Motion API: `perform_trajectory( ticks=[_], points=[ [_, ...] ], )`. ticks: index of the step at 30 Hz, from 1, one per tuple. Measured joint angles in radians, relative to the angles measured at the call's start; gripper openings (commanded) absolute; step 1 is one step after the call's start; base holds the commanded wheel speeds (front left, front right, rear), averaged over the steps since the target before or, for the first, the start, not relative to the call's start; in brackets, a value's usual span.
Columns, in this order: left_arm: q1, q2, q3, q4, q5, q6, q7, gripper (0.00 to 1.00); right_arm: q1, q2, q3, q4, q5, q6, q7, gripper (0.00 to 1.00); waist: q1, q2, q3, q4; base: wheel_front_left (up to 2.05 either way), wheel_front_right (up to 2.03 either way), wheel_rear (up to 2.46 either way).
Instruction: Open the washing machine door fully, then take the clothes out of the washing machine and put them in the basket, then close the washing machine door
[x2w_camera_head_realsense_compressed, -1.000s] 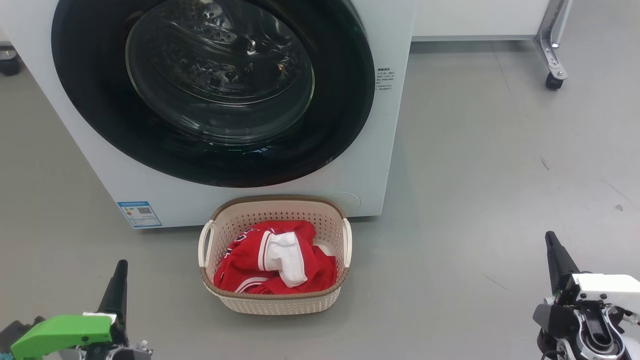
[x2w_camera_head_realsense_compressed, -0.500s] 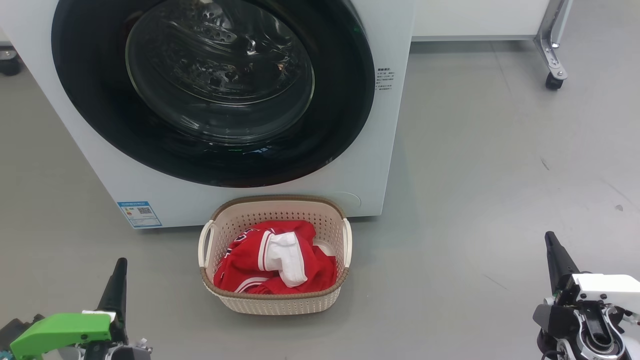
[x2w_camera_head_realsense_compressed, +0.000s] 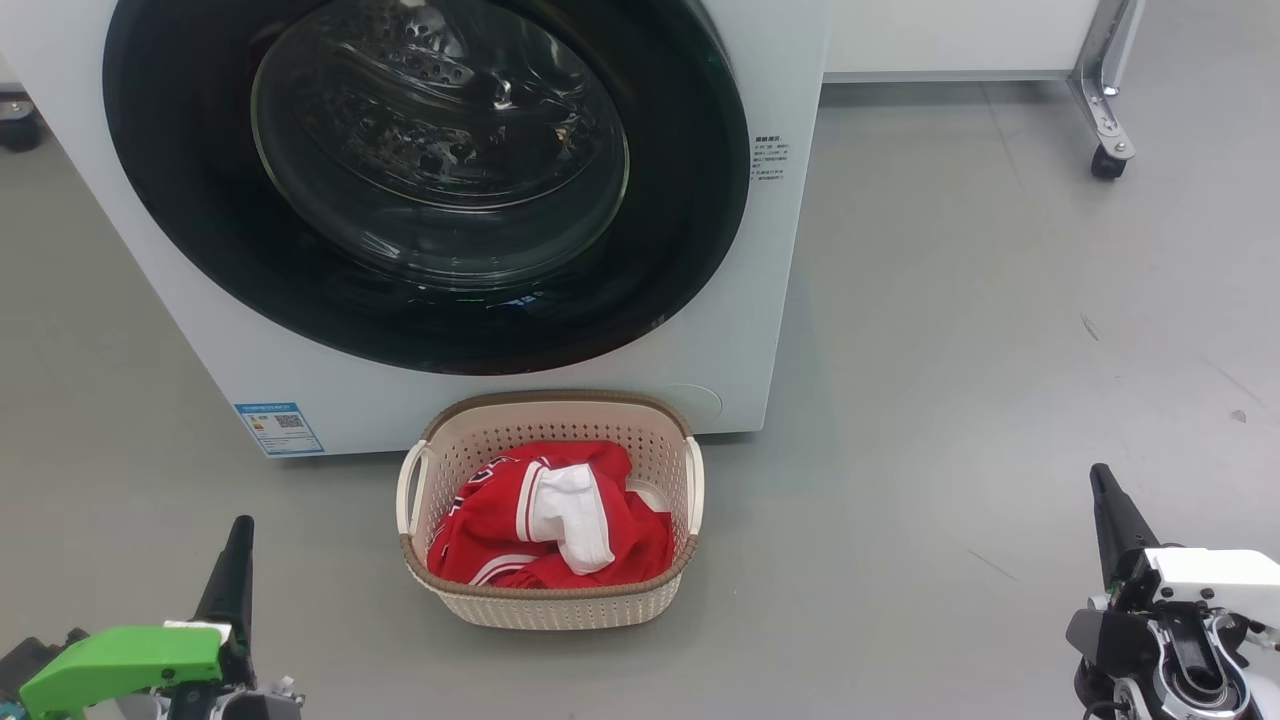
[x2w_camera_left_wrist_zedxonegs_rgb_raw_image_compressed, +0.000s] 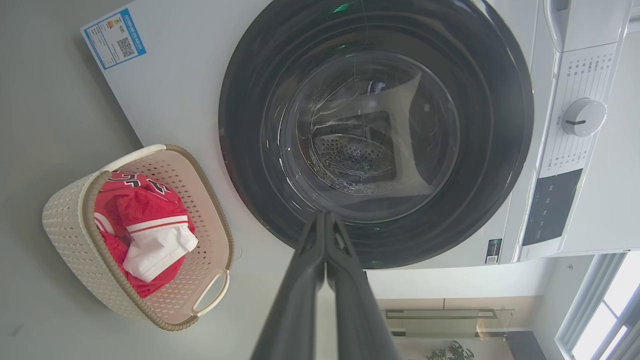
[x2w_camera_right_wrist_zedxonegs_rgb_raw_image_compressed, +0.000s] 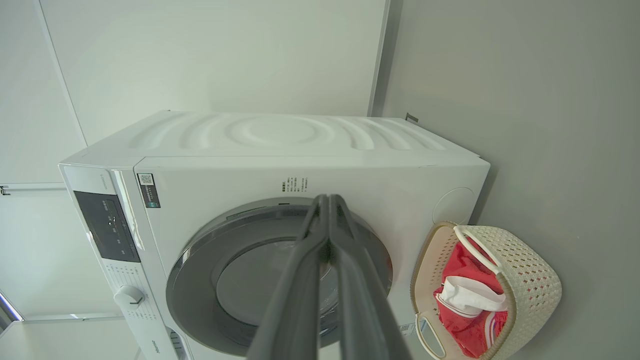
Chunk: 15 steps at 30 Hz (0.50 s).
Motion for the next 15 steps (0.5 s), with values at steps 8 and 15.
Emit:
perform_trajectory(
  ticks=[8,15],
  points=[
    [0.0,0.0,0.001,0.0,0.0,0.0,0.0,0.0,0.0,0.0,-0.001,0.0,0.0,0.0,0.0,0.0,0.0,0.0,0.0,0.0,0.0,0.0,0.0],
    [0.0,-0.001,0.001,0.001,0.0,0.0,0.002,0.0,0.0,0.0,-0.002,0.0,0.0,0.0,0.0,0.0,0.0,0.0,0.0,0.0,0.0,0.0,0.0]
  ],
)
